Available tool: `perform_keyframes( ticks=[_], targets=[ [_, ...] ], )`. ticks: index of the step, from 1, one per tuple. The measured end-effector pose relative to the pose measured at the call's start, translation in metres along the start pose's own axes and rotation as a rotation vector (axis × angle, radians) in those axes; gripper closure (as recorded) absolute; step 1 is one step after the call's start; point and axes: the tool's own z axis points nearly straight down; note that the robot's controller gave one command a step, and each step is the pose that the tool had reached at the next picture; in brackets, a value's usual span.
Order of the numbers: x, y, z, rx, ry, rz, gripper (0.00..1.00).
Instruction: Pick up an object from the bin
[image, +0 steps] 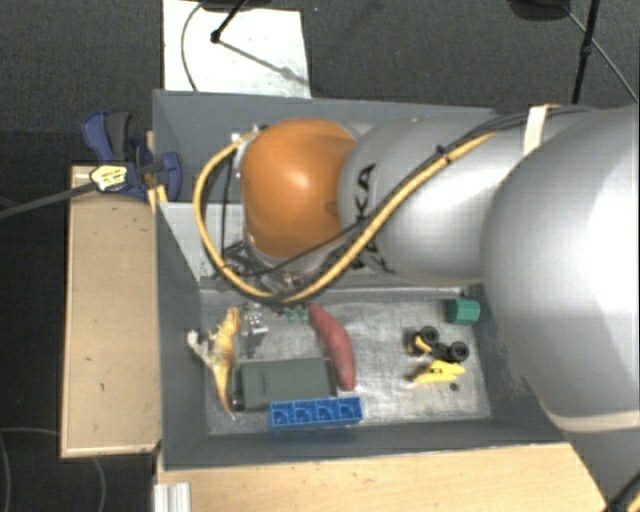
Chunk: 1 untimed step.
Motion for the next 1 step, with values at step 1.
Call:
perform_keyframes(
  ticks=[1],
  targets=[
    [-0.0047,0.006,0.0235,0.0,0.005,-0.136,0.0]
  ],
)
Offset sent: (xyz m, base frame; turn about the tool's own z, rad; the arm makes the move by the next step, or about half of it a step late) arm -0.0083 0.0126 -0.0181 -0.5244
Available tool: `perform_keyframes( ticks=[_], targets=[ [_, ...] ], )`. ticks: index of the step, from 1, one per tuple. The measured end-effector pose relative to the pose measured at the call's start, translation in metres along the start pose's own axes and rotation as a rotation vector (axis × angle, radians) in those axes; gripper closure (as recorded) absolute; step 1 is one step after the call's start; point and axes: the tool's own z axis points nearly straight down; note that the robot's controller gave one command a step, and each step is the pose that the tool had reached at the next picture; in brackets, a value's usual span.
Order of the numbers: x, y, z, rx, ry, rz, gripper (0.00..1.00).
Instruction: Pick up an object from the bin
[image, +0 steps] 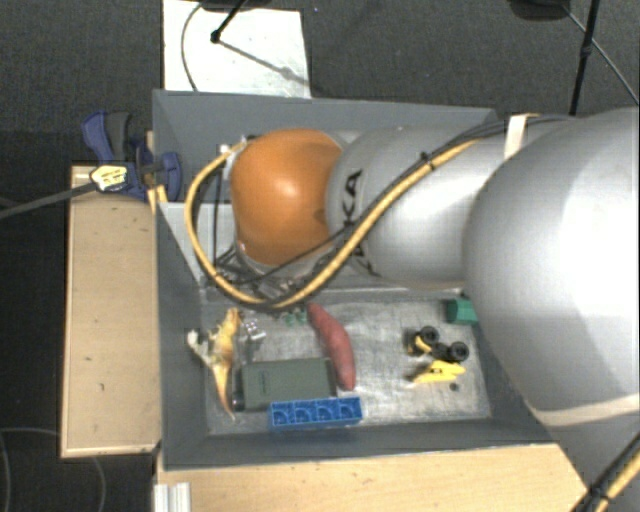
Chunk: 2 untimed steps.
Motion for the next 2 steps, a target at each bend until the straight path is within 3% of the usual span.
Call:
perform_keyframes(
  ticks=[1,2],
  targets=[
    [0.005,0.006,-0.005,0.0,-0.002,-0.316,0.0],
    [0.007,0.008,0.058,0.002,0.002,-0.481,0.0]
  ],
)
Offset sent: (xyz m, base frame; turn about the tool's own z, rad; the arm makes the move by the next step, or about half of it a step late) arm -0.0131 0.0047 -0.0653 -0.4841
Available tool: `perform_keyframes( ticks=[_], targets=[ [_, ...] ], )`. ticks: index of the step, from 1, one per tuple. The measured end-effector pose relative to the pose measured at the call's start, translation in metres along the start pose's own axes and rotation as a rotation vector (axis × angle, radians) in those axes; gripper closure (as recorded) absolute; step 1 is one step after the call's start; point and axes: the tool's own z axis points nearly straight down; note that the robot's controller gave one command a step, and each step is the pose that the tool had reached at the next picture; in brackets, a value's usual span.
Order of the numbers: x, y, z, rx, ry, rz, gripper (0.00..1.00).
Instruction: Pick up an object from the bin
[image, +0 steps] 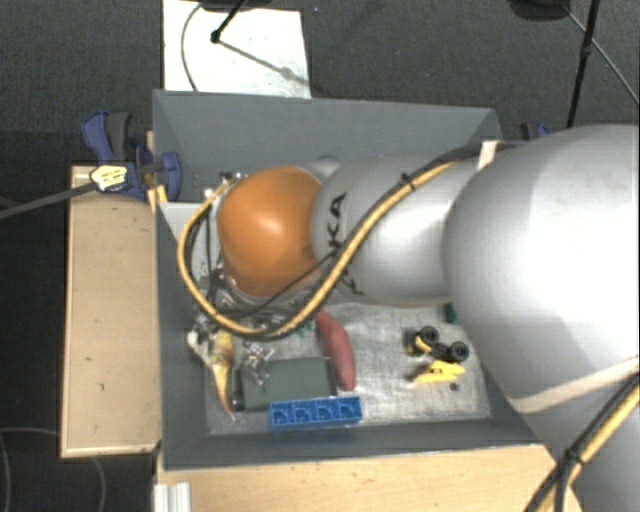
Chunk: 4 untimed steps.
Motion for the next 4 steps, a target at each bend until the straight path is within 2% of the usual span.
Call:
perform_keyframes(
  ticks=[1,3,4],
  targets=[
    [0.0,0.0,-0.007,0.001,-0.011,0.006,1.0],
    [0.002,0.001,-0.011,-0.002,-0.006,0.009,1.0],
    [0.004,0.002,-0.032,-0.005,0.004,0.008,1.0]
  ],
)
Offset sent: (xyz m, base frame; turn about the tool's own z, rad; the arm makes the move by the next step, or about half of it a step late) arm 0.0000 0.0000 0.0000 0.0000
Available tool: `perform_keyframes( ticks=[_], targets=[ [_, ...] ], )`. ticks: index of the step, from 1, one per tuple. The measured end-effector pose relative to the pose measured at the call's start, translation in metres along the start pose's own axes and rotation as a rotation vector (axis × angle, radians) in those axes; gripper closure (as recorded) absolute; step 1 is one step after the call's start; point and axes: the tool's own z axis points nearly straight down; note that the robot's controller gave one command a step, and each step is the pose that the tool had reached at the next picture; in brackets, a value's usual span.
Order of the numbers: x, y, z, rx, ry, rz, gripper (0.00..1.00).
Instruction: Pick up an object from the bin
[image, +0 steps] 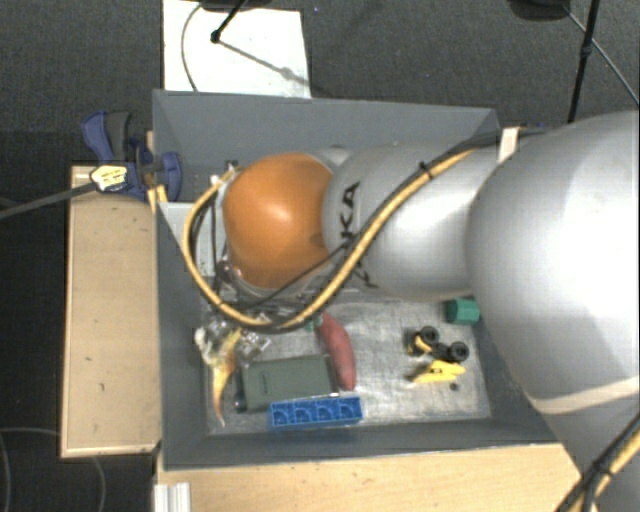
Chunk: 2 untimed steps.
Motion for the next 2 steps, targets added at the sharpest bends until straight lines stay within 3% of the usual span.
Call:
perform_keyframes(
  ticks=[2],
  targets=[
    [-0.003,-0.001,-0.033,0.005,-0.011,0.004,1.0]
  ],
)
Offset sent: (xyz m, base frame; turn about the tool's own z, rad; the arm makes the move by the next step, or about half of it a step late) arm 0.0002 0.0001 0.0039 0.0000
